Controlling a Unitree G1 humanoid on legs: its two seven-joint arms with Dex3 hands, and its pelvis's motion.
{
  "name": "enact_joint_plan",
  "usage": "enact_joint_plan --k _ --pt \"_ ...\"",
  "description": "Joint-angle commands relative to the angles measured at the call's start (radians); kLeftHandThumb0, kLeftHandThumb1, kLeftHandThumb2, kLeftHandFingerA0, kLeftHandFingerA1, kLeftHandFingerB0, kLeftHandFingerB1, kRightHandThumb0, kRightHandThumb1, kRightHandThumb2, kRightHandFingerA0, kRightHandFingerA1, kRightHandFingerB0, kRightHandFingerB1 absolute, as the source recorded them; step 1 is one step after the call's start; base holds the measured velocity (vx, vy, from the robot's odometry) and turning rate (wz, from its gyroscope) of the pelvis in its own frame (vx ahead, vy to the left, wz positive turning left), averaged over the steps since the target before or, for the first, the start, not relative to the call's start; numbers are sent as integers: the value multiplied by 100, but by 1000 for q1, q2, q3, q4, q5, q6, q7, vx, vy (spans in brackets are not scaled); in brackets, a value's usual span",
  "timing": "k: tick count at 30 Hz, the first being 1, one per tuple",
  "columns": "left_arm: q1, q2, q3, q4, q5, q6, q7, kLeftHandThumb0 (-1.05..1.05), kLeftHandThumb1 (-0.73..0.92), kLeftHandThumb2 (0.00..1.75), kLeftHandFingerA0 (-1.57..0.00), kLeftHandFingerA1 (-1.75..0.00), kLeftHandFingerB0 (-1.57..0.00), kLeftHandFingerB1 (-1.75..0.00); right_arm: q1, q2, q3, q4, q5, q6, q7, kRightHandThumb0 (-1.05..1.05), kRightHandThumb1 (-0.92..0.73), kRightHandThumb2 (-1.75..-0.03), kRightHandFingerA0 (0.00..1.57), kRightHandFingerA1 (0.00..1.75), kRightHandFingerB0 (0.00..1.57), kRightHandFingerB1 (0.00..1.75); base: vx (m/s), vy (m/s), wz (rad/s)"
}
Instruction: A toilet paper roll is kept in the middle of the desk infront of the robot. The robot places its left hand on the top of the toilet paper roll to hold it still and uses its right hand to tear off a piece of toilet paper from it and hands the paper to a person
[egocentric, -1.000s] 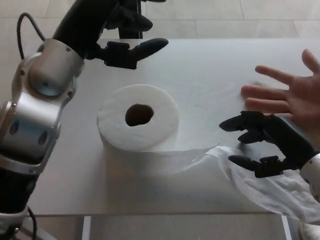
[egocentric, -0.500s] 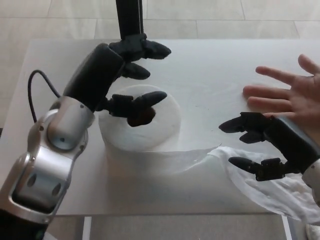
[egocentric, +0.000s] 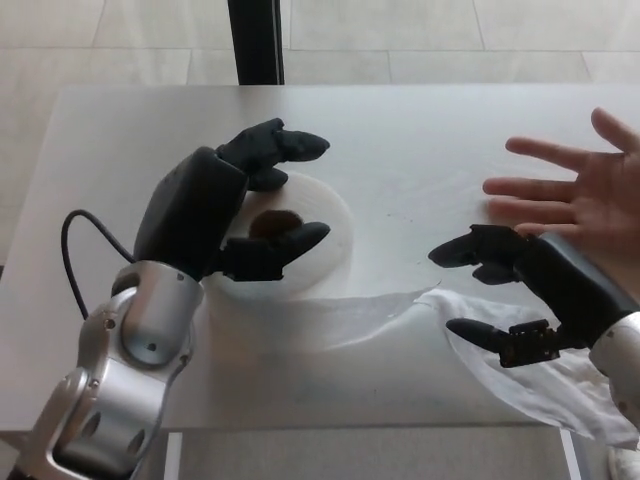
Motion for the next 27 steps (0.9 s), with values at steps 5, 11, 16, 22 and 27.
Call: enact_joint_plan --k 5,11,16,22,27 --pt "10 122 -77 63 256 -56 73 -49 77 63 -63 -60 -56 -48 -41 -27 89 -57 -122 144 70 -54 -57 -57 0 55 24 45 0 0 0" --pt "2 110 -100 97 325 -66 167 -21 59 90 -65 -67 -54 -52 -74 -22 223 -107 -258 287 127 -67 -47 -70 0 0 5 28 0 0 0" --pt "3 102 -107 112 337 -78 182 -19 46 104 -59 -73 -49 -63 -101 -22 280 -130 -292 340 165 -79 -40 -68 0 4 9 13 0 0 0" --pt "27 83 -120 106 346 -82 179 -17 46 107 -58 -74 -49 -64 -41 91 270 -12 -362 269 -110 -57 -45 -82 26 72 6 48 0 0 0" --pt "35 85 -126 102 352 -100 183 -19 46 105 -59 -74 -51 -65 -27 168 220 205 -381 24 -533 -34 -88 -68 88 175 56 49 0 0 0"
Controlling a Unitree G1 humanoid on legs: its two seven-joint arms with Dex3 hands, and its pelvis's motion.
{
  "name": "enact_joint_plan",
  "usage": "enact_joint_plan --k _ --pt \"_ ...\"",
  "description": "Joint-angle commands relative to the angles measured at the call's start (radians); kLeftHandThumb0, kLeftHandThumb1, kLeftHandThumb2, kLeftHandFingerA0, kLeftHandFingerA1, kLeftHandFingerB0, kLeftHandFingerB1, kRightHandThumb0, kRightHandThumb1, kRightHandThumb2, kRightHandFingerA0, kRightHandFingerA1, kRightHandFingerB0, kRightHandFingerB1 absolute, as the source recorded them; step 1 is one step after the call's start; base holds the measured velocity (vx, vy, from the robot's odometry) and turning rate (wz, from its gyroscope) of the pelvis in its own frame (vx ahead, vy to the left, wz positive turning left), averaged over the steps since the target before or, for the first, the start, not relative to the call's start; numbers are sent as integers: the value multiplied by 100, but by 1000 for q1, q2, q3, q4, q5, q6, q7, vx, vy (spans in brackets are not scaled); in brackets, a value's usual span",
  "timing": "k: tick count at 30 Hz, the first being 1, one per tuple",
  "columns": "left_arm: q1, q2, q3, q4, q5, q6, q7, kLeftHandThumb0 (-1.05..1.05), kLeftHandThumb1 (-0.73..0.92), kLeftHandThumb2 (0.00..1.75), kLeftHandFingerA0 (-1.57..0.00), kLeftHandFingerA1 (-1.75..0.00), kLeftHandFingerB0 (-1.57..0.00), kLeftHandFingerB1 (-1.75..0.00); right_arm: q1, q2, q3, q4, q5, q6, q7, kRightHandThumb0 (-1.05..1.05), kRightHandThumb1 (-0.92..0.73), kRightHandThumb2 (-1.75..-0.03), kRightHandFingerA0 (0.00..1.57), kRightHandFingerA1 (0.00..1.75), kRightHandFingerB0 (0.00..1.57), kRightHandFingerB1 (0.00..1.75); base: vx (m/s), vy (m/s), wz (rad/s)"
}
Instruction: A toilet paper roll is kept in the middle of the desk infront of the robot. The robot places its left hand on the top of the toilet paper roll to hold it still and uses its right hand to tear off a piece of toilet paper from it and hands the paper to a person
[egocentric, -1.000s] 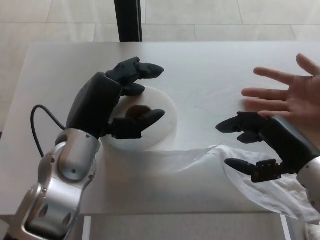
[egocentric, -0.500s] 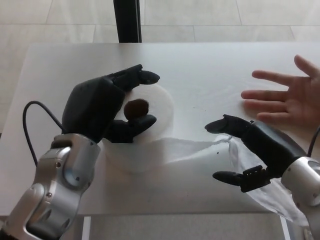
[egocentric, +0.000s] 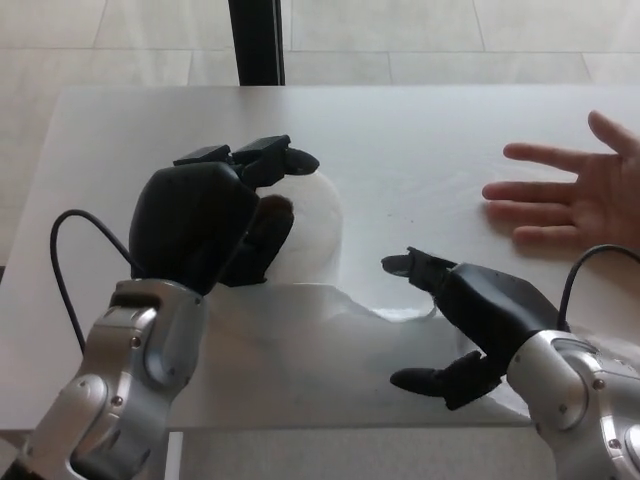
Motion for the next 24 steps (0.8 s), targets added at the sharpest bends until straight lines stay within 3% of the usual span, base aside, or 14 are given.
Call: enact_joint_plan --k 1,2,3,4,5,7,9,11,12,15,18,21,24 --pt "46 14 -20 28 87 -30 33 -19 45 105 -59 -74 -51 -65 32 98 -56 269 -125 -251 -592 -35 -88 -66 91 175 64 54 0 0 0" --pt "46 14 -19 30 88 -31 35 -19 45 105 -59 -74 -51 -65 28 99 -57 279 -125 -263 -607 -35 -88 -66 91 175 64 54 0 0 0" --pt "46 14 -19 30 87 -32 34 -19 46 106 -59 -74 -51 -65 23 99 -55 292 -132 -273 -627 -36 -82 -64 88 175 74 60 0 0 0" --pt "49 15 -18 29 85 -33 31 -20 47 106 -58 -74 -50 -65 8 95 -47 318 -150 -296 -676 -34 -74 -64 85 175 85 77 0 0 0" --pt "51 14 -19 29 83 -31 28 -20 47 106 -58 -74 -50 -65 -1 88 -41 335 -164 -312 -712 -34 -74 -64 85 175 85 77 0 0 0" --pt "51 16 -20 29 80 -32 19 -21 48 107 -57 -74 -48 -64 -13 97 -48 370 -161 -351 -775 -29 -69 -79 87 175 85 109 0 0 0" --pt "52 17 -22 35 81 -37 22 -21 49 106 -58 -74 -49 -64 -20 117 -57 393 -157 -362 -817 -26 -70 -89 85 175 74 149 0 0 0" --pt "57 14 -26 38 82 -36 24 -22 49 106 -58 -74 -49 -64 -21 131 -60 419 -162 -378 -883 -28 -72 -79 80 175 68 168 0 0 0" --pt "61 12 -27 38 80 -41 29 -21 49 107 -58 -74 -49 -65 -20 138 -63 425 -159 -388 -900 -26 -73 -82 81 175 65 175 0 0 0" --pt "71 13 -26 40 80 -54 43 -23 50 107 -58 -74 -49 -64 -22 147 -65 449 -158 -425 -955 -27 -74 -76 78 175 62 175 0 0 0" --pt "78 17 -26 34 83 -48 37 -25 52 106 -58 -74 -48 -64 1 172 -97 434 -106 -476 -945 -29 -81 -82 81 175 63 175 0 0 0" --pt "92 15 -22 38 79 -64 57 -25 51 106 -60 -74 -49 -65 38 200 -144 400 -24 -557 -913 -25 -72 -96 84 175 65 172 0 0 0" --pt "118 21 -33 27 90 -54 48 -27 54 103 -58 -73 -49 -64 102 316 -262 339 143 -658 -864 -28 -65 -102 94 175 75 160 0 0 0"
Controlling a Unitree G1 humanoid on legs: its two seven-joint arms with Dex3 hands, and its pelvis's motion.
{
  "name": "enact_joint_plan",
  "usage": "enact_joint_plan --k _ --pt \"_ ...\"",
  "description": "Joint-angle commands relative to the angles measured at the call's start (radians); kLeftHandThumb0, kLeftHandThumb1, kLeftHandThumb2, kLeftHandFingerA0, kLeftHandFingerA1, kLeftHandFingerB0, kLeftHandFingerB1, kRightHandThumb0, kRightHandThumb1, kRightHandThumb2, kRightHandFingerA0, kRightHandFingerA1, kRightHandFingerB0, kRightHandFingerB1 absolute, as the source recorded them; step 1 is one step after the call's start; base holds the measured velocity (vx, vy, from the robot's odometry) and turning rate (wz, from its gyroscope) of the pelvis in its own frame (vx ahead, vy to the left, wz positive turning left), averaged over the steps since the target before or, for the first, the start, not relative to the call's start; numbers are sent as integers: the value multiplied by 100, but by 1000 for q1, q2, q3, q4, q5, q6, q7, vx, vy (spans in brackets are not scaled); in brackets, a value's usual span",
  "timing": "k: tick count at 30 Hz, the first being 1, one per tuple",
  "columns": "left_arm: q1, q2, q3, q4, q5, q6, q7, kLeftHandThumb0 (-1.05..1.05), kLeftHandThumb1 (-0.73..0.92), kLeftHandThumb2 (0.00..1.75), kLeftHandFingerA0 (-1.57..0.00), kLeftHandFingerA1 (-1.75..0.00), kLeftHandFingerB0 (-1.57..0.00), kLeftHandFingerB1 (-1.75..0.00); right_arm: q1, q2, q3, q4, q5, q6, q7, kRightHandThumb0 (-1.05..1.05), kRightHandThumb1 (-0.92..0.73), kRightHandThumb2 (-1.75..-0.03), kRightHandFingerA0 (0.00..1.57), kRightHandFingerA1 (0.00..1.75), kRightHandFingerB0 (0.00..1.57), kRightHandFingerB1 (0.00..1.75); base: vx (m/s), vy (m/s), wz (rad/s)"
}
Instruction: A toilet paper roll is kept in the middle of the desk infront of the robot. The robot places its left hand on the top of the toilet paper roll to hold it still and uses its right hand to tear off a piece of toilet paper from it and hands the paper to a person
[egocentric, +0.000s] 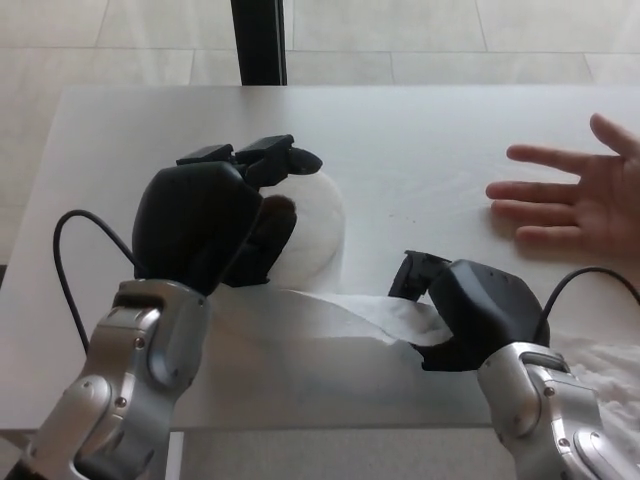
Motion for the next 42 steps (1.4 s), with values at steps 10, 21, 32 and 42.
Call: enact_joint_plan --k 10,21,32,42 --pt "113 42 -51 43 103 -62 54 -25 60 85 -61 -70 -53 -55 55 601 -537 -149 585 -429 -357 -21 -32 -153 108 175 94 154 0 0 0" --pt "137 94 -112 70 187 -102 105 -30 61 83 -65 -75 -55 -59 -121 663 -732 -277 720 -260 -357 -10 -38 -153 104 175 88 154 0 0 0" --pt "159 148 -149 96 246 -121 147 -29 58 84 -64 -75 -55 -58 -385 637 -966 -289 919 -213 -511 -11 -52 -135 101 175 77 164 0 0 0" --pt "185 154 -177 107 256 -130 211 -30 60 85 -63 -79 -54 -60 -572 508 -1022 -192 915 -221 -463 -9 -42 -144 103 175 78 168 0 0 0"
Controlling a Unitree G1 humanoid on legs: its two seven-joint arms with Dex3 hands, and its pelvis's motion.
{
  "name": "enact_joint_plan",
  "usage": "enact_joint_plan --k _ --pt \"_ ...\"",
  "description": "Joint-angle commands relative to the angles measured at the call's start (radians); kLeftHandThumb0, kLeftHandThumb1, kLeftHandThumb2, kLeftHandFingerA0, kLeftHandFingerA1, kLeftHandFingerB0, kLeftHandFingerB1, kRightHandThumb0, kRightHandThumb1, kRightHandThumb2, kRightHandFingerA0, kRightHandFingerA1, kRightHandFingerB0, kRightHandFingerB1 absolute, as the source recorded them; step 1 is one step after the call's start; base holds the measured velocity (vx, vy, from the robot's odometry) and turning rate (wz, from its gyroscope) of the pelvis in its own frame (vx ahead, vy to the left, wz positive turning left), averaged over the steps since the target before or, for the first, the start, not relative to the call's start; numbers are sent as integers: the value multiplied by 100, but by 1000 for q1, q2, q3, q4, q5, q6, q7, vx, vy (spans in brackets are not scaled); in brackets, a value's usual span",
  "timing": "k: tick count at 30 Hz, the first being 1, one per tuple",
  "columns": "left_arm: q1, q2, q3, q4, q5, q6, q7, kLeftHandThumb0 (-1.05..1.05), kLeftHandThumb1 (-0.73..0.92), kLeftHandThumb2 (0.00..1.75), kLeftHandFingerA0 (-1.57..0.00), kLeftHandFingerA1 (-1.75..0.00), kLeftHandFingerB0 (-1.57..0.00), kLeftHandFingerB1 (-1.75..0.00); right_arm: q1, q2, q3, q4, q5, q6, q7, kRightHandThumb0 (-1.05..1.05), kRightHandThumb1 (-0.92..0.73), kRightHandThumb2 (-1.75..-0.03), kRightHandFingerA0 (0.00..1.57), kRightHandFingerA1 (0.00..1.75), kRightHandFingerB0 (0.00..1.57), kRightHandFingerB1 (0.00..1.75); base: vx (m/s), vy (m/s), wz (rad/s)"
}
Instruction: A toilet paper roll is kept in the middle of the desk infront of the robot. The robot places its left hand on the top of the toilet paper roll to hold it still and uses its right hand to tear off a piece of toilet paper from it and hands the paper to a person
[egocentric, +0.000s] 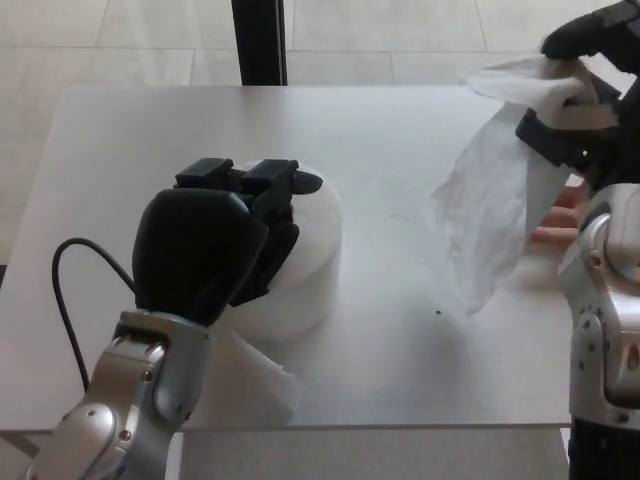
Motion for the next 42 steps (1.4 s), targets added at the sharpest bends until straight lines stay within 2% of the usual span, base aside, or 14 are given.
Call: enact_joint_plan --k 1,3,5,8,17,23,27,30,31,33,36,39,41,42 --pt "131 106 -101 107 162 -106 65 -30 60 85 -63 -79 -54 -60 -332 105 -265 -27 381 -59 -243 -9 -42 -144 103 175 78 168 0 0 0" --pt "139 112 -91 91 149 -95 47 -29 58 88 -62 -78 -53 -60 -354 -102 -204 101 227 -19 -46 -9 -47 -140 102 175 79 155 0 0 0" --pt "142 119 -84 88 144 -99 47 -29 58 88 -62 -78 -53 -60 -359 -138 -199 146 213 -39 -4 -9 -47 -140 102 175 79 155 0 0 0" --pt "159 141 -67 84 141 -105 59 -28 58 87 -63 -79 -54 -60 -364 -330 -138 394 93 -231 131 -19 -36 -137 104 175 85 155 0 0 0" --pt "153 140 -72 87 150 -109 64 -30 59 85 -63 -78 -53 -62 -316 -598 71 731 -164 -623 84 -15 -38 -139 90 167 83 154 0 0 0" --pt "148 145 -66 91 136 -119 62 -30 57 90 -61 -81 -52 -63 -155 -665 209 686 -195 -644 237 -14 -45 -122 84 172 75 152 0 0 0" --pt "158 155 -62 81 129 -124 59 -28 56 91 -61 -81 -52 -64 -74 -752 323 619 -239 -555 349 -10 -64 -96 87 169 69 150 0 0 0" --pt "170 166 -54 70 122 -126 49 -28 55 93 -61 -82 -52 -64 -53 -814 407 645 -258 -536 433 -12 -60 -101 86 164 78 143 0 0 0" --pt "175 166 -49 68 116 -127 48 -27 54 93 -62 -81 -53 -63 -44 -827 425 671 -263 -572 419 -13 -54 -106 91 158 85 127 0 0 0" --pt "183 163 -46 67 116 -128 55 -27 47 104 -63 -80 -50 -68 -25 -858 478 666 -295 -501 435 -13 -68 -80 86 145 84 90 0 0 0" --pt "191 166 -43 61 112 -132 45 -27 47 103 -62 -79 -50 -67 -23 -894 544 657 -352 -438 415 -23 -70 -62 78 138 64 57 0 0 0" --pt "204 179 -40 52 111 -143 40 -27 47 103 -62 -77 -50 -67 -34 -939 616 603 -408 -286 494 -30 -69 -60 34 70 46 43 0 0 0" --pt "208 181 -39 56 111 -149 43 -27 48 103 -62 -78 -50 -67 -51 -971 676 578 -476 -213 533 -45 -70 -62 19 58 33 38 0 0 0" --pt "205 187 -38 75 116 -164 67 -27 47 103 -63 -79 -51 -68 -68 -1006 730 519 -555 -118 638 -58 -67 -60 0 22 18 28 0 0 0"
